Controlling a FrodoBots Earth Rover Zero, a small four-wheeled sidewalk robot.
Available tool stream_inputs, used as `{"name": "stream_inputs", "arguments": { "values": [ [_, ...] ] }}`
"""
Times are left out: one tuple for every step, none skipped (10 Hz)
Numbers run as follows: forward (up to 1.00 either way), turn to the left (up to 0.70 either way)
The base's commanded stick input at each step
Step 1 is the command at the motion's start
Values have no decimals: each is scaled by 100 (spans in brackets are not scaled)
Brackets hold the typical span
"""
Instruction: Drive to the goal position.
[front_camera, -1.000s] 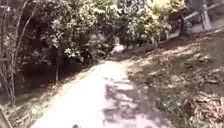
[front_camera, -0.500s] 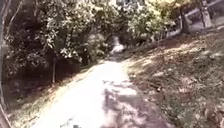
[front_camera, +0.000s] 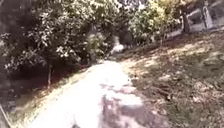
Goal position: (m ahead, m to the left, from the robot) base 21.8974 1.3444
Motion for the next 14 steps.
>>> {"name": "stream_inputs", "arguments": {
  "values": [
    [70,0],
    [70,0],
    [70,19],
    [70,27],
    [70,27],
    [70,18],
    [70,2],
    [70,0],
    [70,0],
    [70,0],
    [70,0],
    [70,0],
    [70,0],
    [70,0]
  ]
}}
